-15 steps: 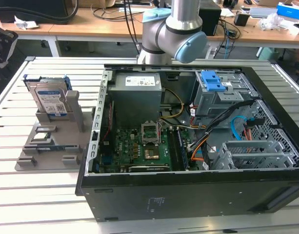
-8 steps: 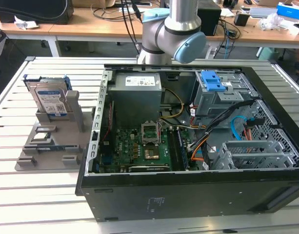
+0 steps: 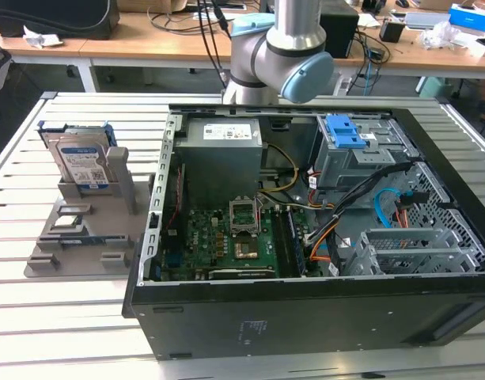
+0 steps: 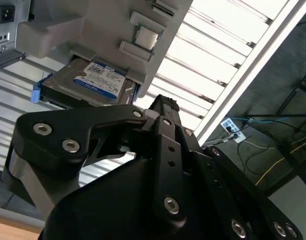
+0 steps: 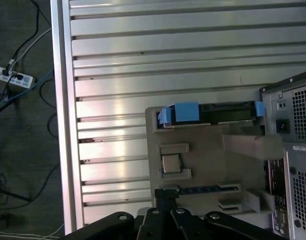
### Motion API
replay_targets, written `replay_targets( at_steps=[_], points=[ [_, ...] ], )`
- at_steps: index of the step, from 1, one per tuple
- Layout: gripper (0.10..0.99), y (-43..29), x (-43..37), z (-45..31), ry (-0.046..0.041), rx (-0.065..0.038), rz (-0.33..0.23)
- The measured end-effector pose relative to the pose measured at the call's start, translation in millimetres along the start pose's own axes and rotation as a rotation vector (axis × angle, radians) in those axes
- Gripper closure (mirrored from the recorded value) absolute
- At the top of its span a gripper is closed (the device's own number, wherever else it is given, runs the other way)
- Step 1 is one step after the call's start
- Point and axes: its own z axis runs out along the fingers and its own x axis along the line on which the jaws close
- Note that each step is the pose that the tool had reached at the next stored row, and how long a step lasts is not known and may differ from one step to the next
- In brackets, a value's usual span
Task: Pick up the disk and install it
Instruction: 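Reach for the disk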
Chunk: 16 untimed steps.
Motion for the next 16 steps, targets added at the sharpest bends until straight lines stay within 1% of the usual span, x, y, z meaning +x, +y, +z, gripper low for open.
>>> replay_targets(
  at_steps=[2, 4, 5, 7, 9, 16],
  points=[
    [0.98, 2.2, -6.0, 0.5, -0.001, 0.015, 0.0],
    [0.98, 7.3, -13.3, 1.1, -0.001, 0.03, -0.001],
    [0.98, 11.2, -16.0, 1.2, -0.0006, 0.035, -0.001],
    [0.98, 18.2, -18.2, 1.7, -0.0011, 0.042, -0.001],
    [0.98, 29.6, -19.3, 2.2, -0.0014, 0.045, -0.001],
    [0.98, 30.4, -19.2, 2.2, -0.0013, 0.045, -0.001]
  ],
)
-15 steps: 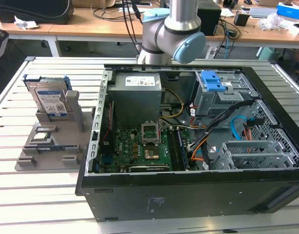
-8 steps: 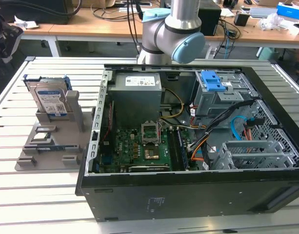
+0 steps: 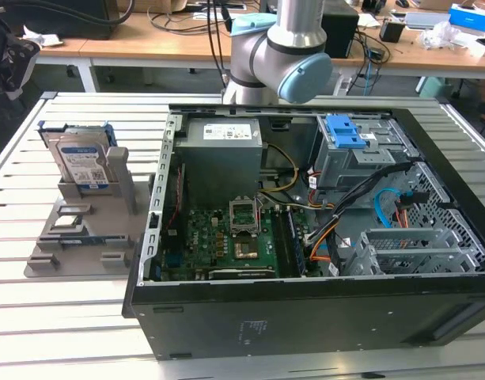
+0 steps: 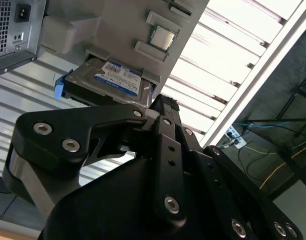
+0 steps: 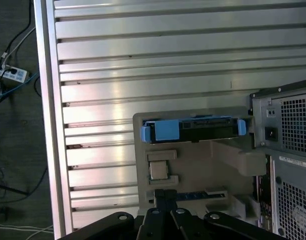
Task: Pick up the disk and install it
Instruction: 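Reach for the disk, then pick up the disk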
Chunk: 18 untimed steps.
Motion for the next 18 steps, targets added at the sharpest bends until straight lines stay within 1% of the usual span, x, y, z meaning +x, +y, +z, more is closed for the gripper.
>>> replay_targets(
  at_steps=[7, 11, 16, 18],
  points=[
    [0.98, 0.5, 0.0, 0.0, 0.0, 0.0, -0.004],
    [0.98, 0.5, 0.1, -0.1, -0.0005, -0.001, -0.056],
    [0.98, 0.5, 0.0, 0.0, -0.0019, -0.004, -0.149],
    [0.98, 0.5, 0.0, -0.1, -0.0021, -0.004, -0.174]
  ],
)
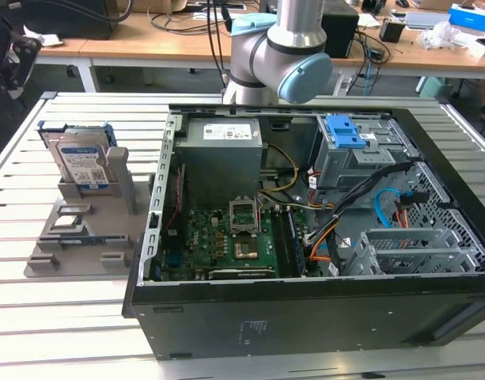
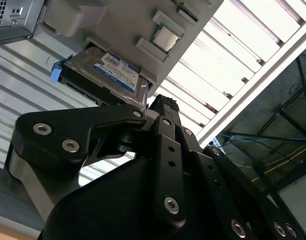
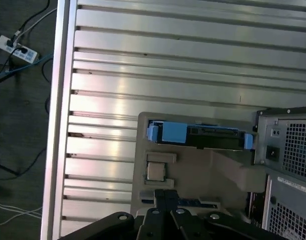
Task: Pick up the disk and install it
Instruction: 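Pick up the disk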
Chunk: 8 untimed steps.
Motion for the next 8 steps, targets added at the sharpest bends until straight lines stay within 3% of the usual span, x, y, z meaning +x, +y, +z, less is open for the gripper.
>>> replay_targets(
  at_steps=[8],
  points=[
    [0.98, 0.0, 0.0, 0.0, -0.0009, -0.002, -0.067]
  ],
)
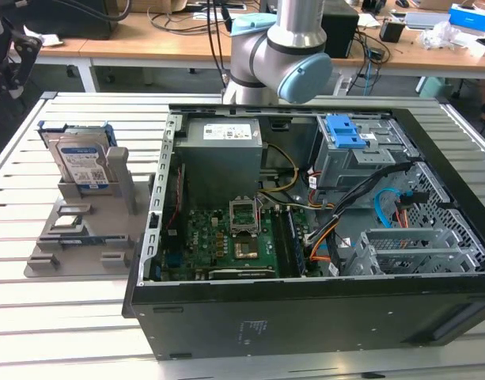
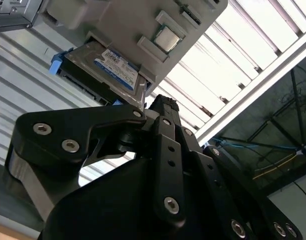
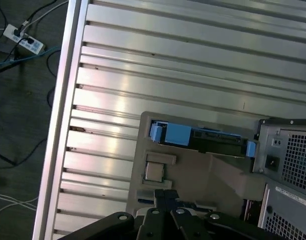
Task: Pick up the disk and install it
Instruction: 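Pick up the disk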
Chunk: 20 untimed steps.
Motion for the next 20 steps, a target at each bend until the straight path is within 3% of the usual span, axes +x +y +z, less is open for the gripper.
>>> replay_targets(
  at_steps=[4, 20],
  points=[
    [0.98, 0.0, 0.0, 0.0, -0.0002, -0.001, -0.02],
    [0.98, 0.0, 0.0, 0.0, -0.0027, -0.006, -0.217]
  ],
)
